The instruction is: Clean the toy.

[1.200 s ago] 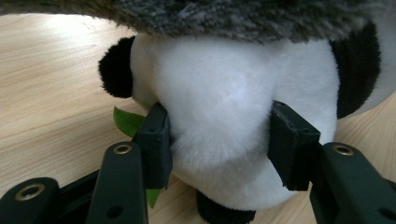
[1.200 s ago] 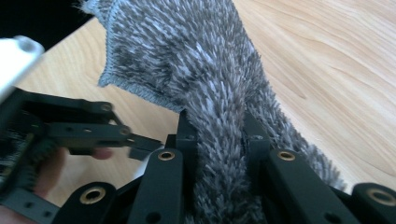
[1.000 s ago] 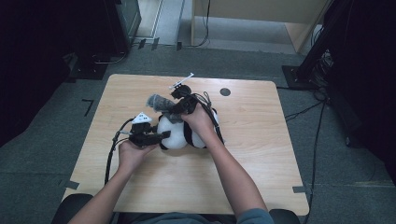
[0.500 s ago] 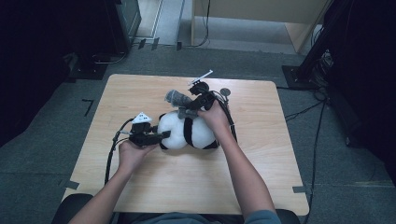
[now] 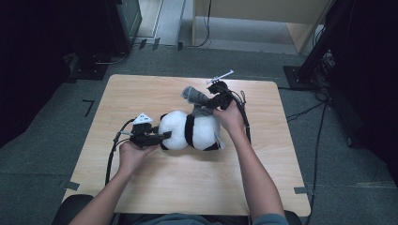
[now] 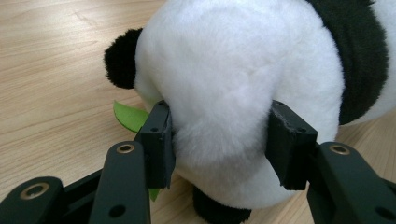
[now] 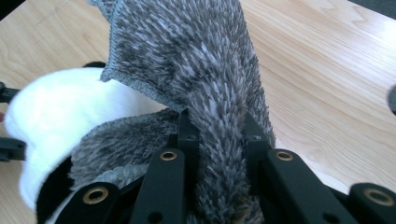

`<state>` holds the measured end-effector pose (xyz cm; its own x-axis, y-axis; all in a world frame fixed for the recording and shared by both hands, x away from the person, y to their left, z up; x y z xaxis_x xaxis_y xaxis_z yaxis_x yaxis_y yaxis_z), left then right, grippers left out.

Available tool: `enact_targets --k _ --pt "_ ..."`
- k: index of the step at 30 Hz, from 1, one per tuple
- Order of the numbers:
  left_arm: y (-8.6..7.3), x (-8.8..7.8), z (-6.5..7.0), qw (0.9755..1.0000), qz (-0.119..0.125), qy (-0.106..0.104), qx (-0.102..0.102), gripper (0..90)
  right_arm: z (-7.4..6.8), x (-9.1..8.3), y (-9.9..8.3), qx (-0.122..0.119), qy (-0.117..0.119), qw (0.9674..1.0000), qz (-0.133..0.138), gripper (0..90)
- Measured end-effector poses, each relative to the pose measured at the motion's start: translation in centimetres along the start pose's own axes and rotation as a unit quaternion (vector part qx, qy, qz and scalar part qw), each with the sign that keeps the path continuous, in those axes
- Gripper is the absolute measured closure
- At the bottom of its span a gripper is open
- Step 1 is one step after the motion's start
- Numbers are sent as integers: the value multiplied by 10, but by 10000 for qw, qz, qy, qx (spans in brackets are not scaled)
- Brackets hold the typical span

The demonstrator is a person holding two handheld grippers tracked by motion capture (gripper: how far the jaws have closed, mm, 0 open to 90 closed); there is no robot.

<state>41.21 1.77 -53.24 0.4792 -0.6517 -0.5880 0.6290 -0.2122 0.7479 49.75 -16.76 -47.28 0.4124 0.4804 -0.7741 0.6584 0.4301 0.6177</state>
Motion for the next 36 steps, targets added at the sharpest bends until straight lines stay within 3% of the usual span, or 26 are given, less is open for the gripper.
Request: enact_targets --k 6,11,18,25,30,36 --pt "0 0 0 10000 15 5 -4 492 18 -3 -13 92 -128 9999 2 765" --pt "0 0 0 10000 17 12 4 493 26 -3 -21 -43 -211 9997 84 761" --pt "0 1 -1 10000 44 16 -5 494 44 1 -48 152 -300 9994 17 767" --pt "0 0 -1 10000 52 -8 -32 494 52 5 -71 352 -445 9979 -308 772" --pt "0 0 -1 10000 51 -32 -45 493 55 -13 -64 672 -424 9968 -24 774" --pt "1 -1 -1 9999 97 -62 -55 489 43 -43 -40 573 -494 9968 240 772"
Point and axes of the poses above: each handheld gripper's, and its own axes: x roughly forward along the jaws, y roughly out of its top, z roughly to its right, the point moved 10 cm from there along x, roughly forward along the jaws, and after that the axes turned 4 degrees about -x, right-handed, at the moved point
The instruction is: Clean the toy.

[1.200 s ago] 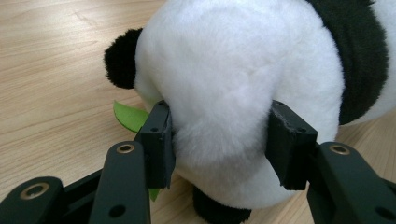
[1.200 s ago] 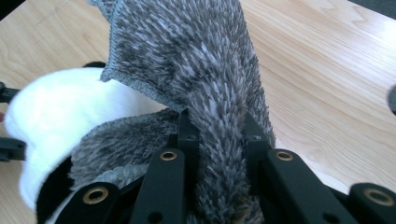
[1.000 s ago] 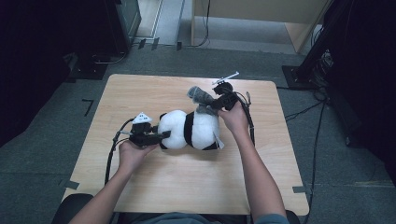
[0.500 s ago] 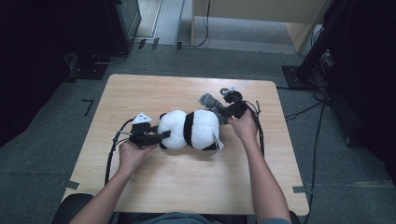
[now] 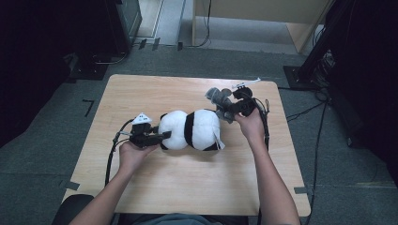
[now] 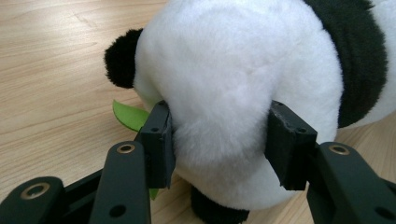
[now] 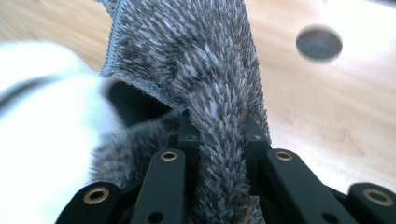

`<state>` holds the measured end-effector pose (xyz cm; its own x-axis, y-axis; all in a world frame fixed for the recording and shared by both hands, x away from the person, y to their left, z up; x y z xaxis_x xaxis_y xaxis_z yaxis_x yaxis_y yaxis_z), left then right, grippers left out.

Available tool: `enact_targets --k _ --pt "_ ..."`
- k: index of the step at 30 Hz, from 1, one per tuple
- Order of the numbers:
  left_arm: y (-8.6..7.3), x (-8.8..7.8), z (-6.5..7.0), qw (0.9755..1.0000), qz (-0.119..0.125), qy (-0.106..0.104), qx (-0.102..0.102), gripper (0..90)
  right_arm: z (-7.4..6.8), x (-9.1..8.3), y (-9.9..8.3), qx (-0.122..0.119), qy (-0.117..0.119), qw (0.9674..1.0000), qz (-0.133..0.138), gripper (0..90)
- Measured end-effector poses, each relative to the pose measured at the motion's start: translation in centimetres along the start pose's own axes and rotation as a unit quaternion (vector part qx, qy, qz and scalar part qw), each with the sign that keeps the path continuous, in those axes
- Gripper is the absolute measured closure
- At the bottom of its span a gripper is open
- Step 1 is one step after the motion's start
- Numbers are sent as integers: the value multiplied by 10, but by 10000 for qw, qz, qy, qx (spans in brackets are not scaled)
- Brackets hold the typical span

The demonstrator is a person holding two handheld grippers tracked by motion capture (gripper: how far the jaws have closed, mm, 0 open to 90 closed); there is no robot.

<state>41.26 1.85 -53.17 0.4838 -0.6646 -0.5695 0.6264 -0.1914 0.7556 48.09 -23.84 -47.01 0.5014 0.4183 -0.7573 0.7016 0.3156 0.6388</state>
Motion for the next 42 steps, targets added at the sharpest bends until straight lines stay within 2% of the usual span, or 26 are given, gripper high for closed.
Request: enact_targets --k 5,8,11,18,22,26,29,32,34,37,42 --pt "1 0 0 10000 20 3 9 489 -30 -21 27 -351 75 9991 212 769" --pt "1 0 1 10000 39 -5 -1 489 -57 -26 41 -429 328 9982 277 768" --pt "1 -1 1 10000 49 4 12 489 -83 -24 50 -585 538 9965 260 768" --pt "1 -1 1 10000 57 1 22 489 -137 1 60 -924 910 9915 52 768" --pt "1 -1 1 10000 49 1 36 489 -165 20 60 -1003 1153 9882 -104 767" --pt "1 -2 1 10000 61 13 51 488 -187 39 57 -1031 1338 9853 -249 767" --pt "1 -2 1 10000 81 -5 39 486 -194 55 49 -1058 1376 9838 -443 766" --pt "0 -1 0 9999 86 -29 -78 479 -192 68 40 -1005 1378 9836 -580 763" --pt "0 -1 0 9999 84 -37 -110 478 -188 70 38 -973 1436 9835 -515 762" --pt "0 0 0 10000 36 -12 -85 479 -185 69 36 -1065 1398 9831 -510 747" --pt "-1 0 0 10000 -8 12 -64 479 -179 67 34 -1170 1196 9844 -546 750"
Point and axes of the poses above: each handheld gripper's, and its own axes: x roughly forward along the jaws, y roughly out of its top, z roughly to its right, the point moved 10 cm from there along x, roughly forward along the jaws, and after that the axes turned 4 degrees about -x, right-handed, at the moved point
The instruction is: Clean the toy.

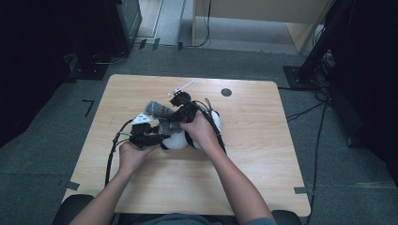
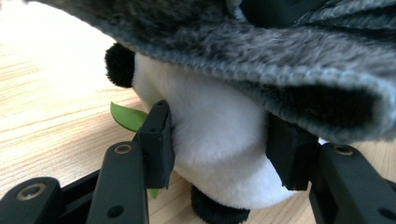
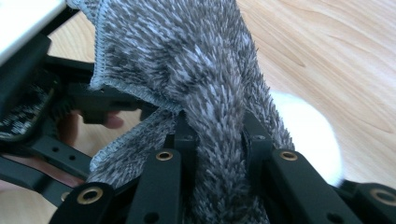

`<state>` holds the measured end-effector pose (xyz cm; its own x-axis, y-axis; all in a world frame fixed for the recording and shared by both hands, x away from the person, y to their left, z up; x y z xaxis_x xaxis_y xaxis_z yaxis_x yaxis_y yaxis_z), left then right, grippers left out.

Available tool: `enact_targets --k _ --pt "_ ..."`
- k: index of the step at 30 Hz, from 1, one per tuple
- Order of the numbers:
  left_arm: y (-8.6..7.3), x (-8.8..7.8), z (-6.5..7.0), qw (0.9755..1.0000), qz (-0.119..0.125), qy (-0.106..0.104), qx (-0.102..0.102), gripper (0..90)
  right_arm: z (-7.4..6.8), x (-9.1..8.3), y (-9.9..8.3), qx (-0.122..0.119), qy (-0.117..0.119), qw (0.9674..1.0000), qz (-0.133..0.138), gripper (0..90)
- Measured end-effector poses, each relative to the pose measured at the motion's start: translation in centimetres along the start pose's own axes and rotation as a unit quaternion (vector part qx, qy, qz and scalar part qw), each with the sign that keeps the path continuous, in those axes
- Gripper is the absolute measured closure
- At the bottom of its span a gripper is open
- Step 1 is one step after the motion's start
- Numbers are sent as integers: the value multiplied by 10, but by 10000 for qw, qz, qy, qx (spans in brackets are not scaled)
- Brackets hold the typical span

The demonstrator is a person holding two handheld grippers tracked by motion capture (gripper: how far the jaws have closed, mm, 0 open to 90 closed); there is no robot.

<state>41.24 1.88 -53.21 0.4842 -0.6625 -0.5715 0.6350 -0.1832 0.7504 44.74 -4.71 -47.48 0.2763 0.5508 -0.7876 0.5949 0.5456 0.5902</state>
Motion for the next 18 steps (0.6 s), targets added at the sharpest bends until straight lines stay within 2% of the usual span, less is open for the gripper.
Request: enact_targets --k 6,18 --pt "0 0 0 10000 -36 13 20 481 10 -11 -7 -91 -228 9997 -78 752" --pt "0 0 0 10000 -27 20 41 485 45 -51 -29 247 -528 9983 55 753"
Point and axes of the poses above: each handheld gripper's, and its own axes: x roughly forward along the jaws, y roughly out of its top, z roughly to its right, the point moved 10 cm from there along x, roughly forward along the jaws, and after that the axes turned 4 degrees about -x, right-handed, at the moved point
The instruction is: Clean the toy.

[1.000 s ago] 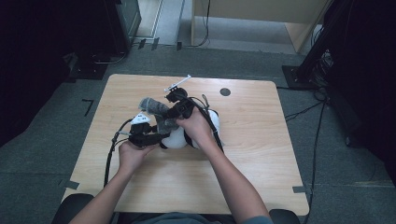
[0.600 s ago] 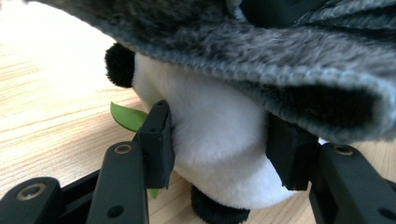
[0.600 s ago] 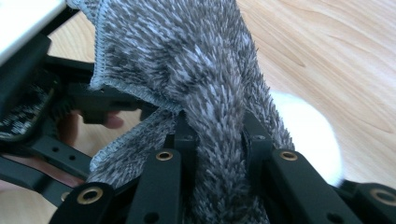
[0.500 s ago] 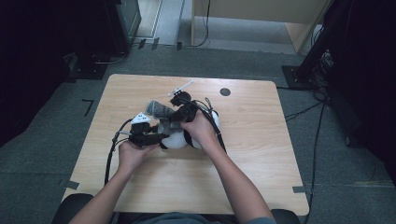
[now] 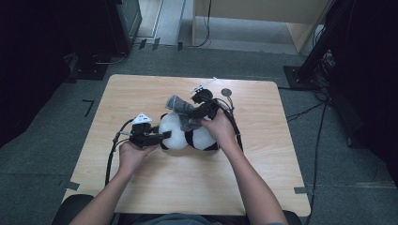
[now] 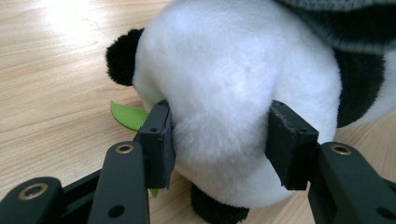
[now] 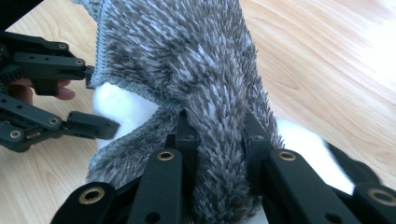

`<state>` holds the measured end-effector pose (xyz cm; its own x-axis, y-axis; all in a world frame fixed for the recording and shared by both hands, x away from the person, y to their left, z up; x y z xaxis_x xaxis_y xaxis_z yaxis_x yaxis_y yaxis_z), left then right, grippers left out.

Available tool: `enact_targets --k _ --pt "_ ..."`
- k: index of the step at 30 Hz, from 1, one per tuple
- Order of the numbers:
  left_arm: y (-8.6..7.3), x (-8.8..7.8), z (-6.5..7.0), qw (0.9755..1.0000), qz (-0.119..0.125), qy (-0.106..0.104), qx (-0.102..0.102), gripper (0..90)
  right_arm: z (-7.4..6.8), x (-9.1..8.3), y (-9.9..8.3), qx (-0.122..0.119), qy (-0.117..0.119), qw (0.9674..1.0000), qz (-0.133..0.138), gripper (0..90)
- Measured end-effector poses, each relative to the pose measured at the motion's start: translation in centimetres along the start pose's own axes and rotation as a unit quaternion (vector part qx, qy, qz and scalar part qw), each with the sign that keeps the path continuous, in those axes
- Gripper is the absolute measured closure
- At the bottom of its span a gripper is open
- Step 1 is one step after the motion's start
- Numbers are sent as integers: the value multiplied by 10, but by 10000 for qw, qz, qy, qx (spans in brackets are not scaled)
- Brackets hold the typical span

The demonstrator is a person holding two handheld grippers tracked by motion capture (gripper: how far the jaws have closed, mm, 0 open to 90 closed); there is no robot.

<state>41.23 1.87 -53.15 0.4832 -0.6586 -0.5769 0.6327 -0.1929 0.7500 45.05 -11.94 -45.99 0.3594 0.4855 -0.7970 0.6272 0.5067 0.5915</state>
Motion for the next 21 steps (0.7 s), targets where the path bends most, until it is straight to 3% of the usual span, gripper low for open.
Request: enact_targets --k 13,21 --pt "0 0 0 10000 7 -43 -46 486 40 -36 -23 420 -261 9985 234 751" --pt "-1 0 0 10000 -25 -26 -44 486 68 -45 -55 747 -537 9957 144 755"
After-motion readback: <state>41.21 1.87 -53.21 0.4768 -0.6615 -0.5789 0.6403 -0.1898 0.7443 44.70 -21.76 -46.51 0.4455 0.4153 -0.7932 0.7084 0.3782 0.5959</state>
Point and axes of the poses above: each handheld gripper's, and its own axes: x roughly forward along the jaws, y roughly out of its top, z roughly to its right, the point moved 10 cm from there along x, roughly forward along the jaws, and after that the axes turned 4 degrees about -x, right-handed, at the moved point
